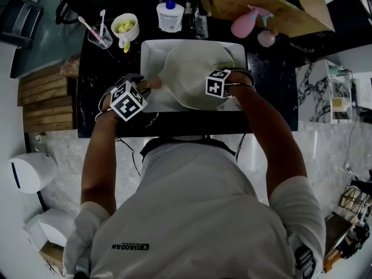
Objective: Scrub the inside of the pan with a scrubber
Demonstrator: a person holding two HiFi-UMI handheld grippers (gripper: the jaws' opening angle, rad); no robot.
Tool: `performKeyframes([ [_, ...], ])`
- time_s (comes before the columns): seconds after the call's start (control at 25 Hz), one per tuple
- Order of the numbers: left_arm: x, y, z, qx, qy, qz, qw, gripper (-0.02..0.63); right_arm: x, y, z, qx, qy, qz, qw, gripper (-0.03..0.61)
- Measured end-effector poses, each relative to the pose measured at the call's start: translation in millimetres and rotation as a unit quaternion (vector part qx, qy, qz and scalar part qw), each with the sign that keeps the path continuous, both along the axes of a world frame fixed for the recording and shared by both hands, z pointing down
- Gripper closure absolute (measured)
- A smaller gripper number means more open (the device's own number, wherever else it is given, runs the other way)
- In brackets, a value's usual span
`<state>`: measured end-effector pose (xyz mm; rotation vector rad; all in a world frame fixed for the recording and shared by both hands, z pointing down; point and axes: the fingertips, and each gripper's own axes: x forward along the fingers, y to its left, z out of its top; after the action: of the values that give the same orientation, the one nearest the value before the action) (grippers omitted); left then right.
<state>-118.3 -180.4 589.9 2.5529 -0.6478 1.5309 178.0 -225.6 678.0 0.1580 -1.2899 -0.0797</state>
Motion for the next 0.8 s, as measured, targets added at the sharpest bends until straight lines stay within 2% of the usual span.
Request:
performKeyframes([
  [0.16, -0.7, -0.8, 0.3, 0.005, -0.001, 0.000, 1.0000, 0.417, -5.2, 12.2, -0.7, -0.032, -0.027, 0.048, 0.998, 0.505],
  [0.36, -0.2, -0.9, -0.1, 0.003, 0.000, 0.001, 1.0000, 0.416, -12.0, 27.3, -0.4, -0.076, -0.058, 0.106, 0.990, 0.505],
  [0.52, -0.4, -0.5, 0.2, 0.003, 0.000, -0.001, 1.0000, 0.417, -7.2, 41.5, -5.0, -0.104, -0.052, 0.161, 0.980, 0.505],
  [0.8, -0.1, -0.5, 0.3, 0.002, -0.001, 0.000, 1.0000, 0.417, -18.2, 63.6, -4.6, -0.163, -0.059, 0.220, 0.960, 0.505],
])
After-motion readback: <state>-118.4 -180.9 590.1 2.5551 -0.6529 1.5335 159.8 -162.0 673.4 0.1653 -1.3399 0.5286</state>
